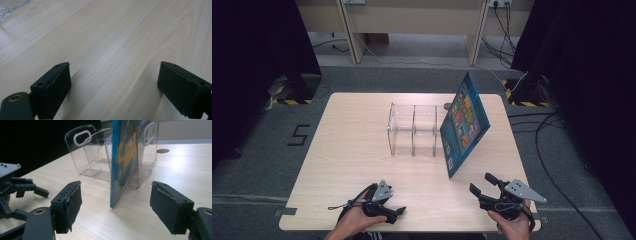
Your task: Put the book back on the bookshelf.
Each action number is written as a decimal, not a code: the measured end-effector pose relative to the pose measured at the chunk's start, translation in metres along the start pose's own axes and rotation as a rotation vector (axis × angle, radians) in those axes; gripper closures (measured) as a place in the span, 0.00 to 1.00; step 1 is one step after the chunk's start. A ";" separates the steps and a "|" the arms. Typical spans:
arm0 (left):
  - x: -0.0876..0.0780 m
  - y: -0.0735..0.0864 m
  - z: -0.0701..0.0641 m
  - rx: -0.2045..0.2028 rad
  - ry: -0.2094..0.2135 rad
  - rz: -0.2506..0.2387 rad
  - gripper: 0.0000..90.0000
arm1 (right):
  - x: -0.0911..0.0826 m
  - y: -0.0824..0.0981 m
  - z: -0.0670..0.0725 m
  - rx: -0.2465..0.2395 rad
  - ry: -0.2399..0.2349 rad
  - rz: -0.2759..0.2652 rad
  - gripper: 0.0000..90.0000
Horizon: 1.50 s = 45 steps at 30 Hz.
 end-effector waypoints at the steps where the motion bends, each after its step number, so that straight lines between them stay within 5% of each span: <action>1: 0.000 0.000 0.000 0.000 0.000 0.000 0.12 | 0.000 0.001 0.001 -0.001 -0.005 0.003 0.26; 12: 0.000 0.000 0.000 0.002 0.002 0.000 0.12 | 0.000 0.015 0.014 -0.060 -0.031 0.099 0.20; 21: 0.000 0.000 0.000 0.002 0.002 0.000 0.12 | -0.004 0.027 0.018 -0.062 -0.048 0.157 0.19; 37: 0.000 0.000 0.000 0.003 0.002 -0.002 0.12 | -0.015 0.062 0.020 -0.087 -0.072 0.338 0.19; 45: 0.000 0.000 0.000 0.002 0.003 -0.002 0.12 | -0.018 0.080 0.022 -0.155 -0.089 0.452 0.19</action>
Point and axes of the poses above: each handheld gripper's, and its own axes: x roughly forward along the jaws, y roughly out of its underside, z roughly to its left, the point moved 10 cm from there along x, roughly forward along the jaws, and after that the axes turned 14 degrees about -x, right-handed, at the moved point
